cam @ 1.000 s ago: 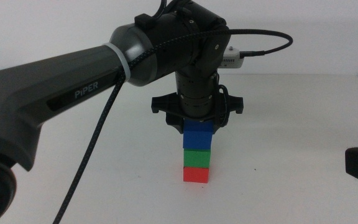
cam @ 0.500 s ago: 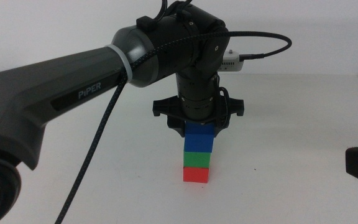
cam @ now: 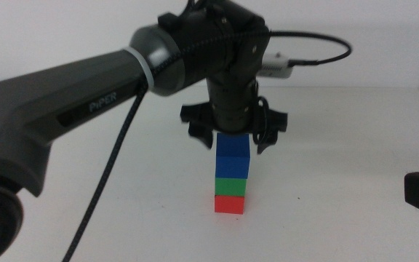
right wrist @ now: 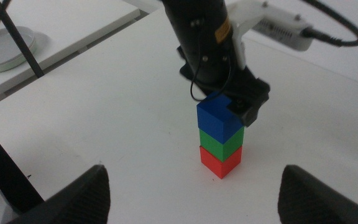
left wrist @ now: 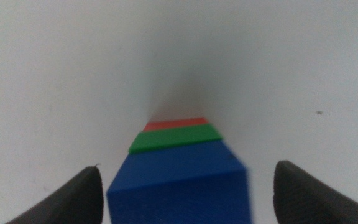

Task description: Stack red cubes first, then green, then blue cubes in a specific spot.

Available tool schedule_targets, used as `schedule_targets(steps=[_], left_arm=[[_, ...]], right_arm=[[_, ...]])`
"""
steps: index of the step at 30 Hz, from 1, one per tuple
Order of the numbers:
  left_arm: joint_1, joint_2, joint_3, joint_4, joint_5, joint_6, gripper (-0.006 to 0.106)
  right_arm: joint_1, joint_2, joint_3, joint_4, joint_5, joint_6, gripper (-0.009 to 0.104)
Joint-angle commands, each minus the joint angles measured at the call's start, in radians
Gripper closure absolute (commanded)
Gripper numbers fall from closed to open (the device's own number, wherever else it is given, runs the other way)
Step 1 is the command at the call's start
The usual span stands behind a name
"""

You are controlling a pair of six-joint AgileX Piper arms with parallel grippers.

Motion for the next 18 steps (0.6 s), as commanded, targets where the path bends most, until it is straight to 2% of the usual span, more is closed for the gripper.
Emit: schedule_targets(steps=[1,5,10,14,18], left_arm=[[0.002,-0.033,-0.039,-0.022,-0.003,0.109,0.007],[0.002,-0.134,-0.081,-0.037,-0.003,0.256,0.007],[0.002,-0.329,-0.101,-0.009,-0.003,0.351,0.007],[0.002,-0.496,-0.077,0.069,-0.003,0.434,0.007],[0.002,-0.665,0.016,0.174,-0.003,0.448,0.007]], right_arm=[[0.004,-0.004,0.004,-0.007,-0.013,-0.002,0.002],[0.004,-0.004,0.004,-0.007,-0.013,-0.002,0.002],[0.004,-0.004,0.004,-0.007,-0.013,-0.002,0.002],[0.004,-0.004,0.004,-0.007,-0.013,-0.002,0.002],[0.004,-0.004,0.004,-0.007,-0.013,-0.002,0.002]])
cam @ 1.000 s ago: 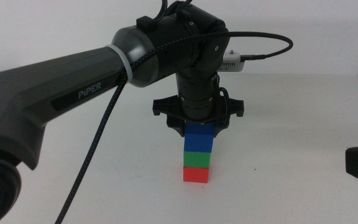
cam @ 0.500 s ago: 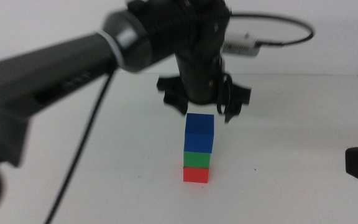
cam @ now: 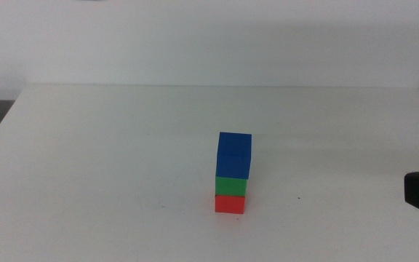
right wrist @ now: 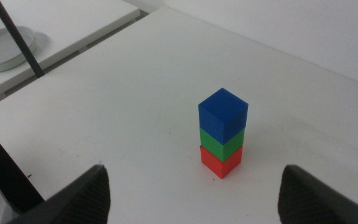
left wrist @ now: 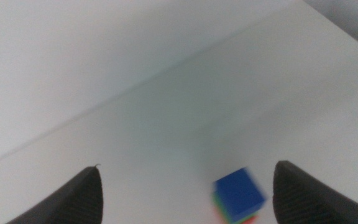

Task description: Stack red cubes first, then green, then blue cubes in a specific spot.

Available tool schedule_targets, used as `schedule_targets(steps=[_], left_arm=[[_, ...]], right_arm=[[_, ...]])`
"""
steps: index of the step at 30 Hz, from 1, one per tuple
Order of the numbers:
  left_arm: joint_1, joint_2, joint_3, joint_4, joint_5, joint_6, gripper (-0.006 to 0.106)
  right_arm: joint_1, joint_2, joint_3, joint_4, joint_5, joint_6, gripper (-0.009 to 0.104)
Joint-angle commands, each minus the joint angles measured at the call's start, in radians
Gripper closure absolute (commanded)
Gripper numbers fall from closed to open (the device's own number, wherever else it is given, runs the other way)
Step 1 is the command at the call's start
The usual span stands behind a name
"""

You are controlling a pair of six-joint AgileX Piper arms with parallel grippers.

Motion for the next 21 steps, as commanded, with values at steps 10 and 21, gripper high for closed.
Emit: schedule_targets(steps=[10,21], left_arm=[[0.459,-0.615,0.677,-0.328,-0.366,0.316,0.007],[0.74,-1.012,1.114,-0.64,-0.574,0.446,0.007]], right_arm=[[0.004,-0.004,0.004,-0.007,-0.013,-0.004,0.002],[0.004,-0.004,0.004,-0.007,-0.013,-0.004,0.002]])
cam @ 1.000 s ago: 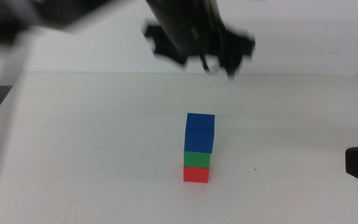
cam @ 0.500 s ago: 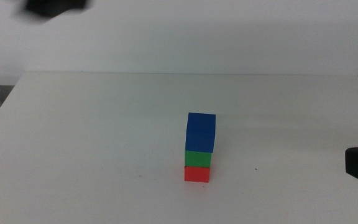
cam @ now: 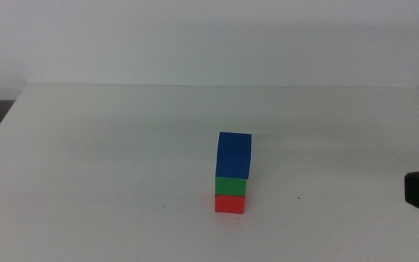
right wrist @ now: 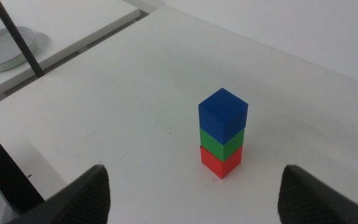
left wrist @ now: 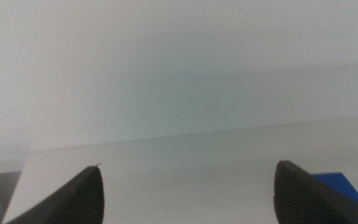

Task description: Stack red cubes first, then green, then blue cubes in a specific spot.

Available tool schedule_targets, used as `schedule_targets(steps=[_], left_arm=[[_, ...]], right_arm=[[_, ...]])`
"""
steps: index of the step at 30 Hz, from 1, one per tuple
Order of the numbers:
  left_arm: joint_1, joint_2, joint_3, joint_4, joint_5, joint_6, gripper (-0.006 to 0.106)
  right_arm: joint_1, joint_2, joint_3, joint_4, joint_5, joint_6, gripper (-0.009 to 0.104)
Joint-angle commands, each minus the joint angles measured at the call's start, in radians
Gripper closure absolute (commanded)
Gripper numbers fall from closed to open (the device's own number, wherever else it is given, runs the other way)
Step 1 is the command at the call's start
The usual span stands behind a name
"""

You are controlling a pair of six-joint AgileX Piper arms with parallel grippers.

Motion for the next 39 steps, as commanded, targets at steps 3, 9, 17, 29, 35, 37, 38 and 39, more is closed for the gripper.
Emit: schedule_targets(steps=[3,9,17,29,35,37,38,39], left_arm=[[0.006,-0.056,0.012,-0.018,0.029,0.003,0.007],[0.006,-0.096,0.012,-0.015,0.024,0.003,0.007],[0.006,-0.129,0.041,0.104,0.009,0.003,0.007],[0.006,-0.269,0.366,0.133,-0.265,0.003,0.007],[0.006,-0.347,0.513,0.136,-0.274,0.003,0.007],[0.006,-0.373,0.557,0.136,-0.3,0.003,0.007],[0.006,-0.386,0.581,0.136,-0.317,0.003,0.007],[0.006,-0.397,0.601,0.136,-0.33,0.003,0.007]], right_arm=[[0.004,-0.004,0.004,-0.007,-0.013,-0.004,0.002],[0.004,-0.004,0.004,-0.007,-0.013,-0.004,0.002],[0.0,-0.004,0.031,-0.002,-0.055,-0.004,0.002],[-0.236,-0.034,0.403,0.001,-0.549,-0.004,0.002],[-0.501,-0.116,0.6,0.021,-0.736,-0.004,0.002],[-0.575,-0.179,0.673,0.021,-0.741,-0.004,0.002],[-0.612,-0.219,0.714,0.021,-0.741,-0.004,0.002],[-0.641,-0.263,0.745,0.021,-0.739,-0.004,0.002]])
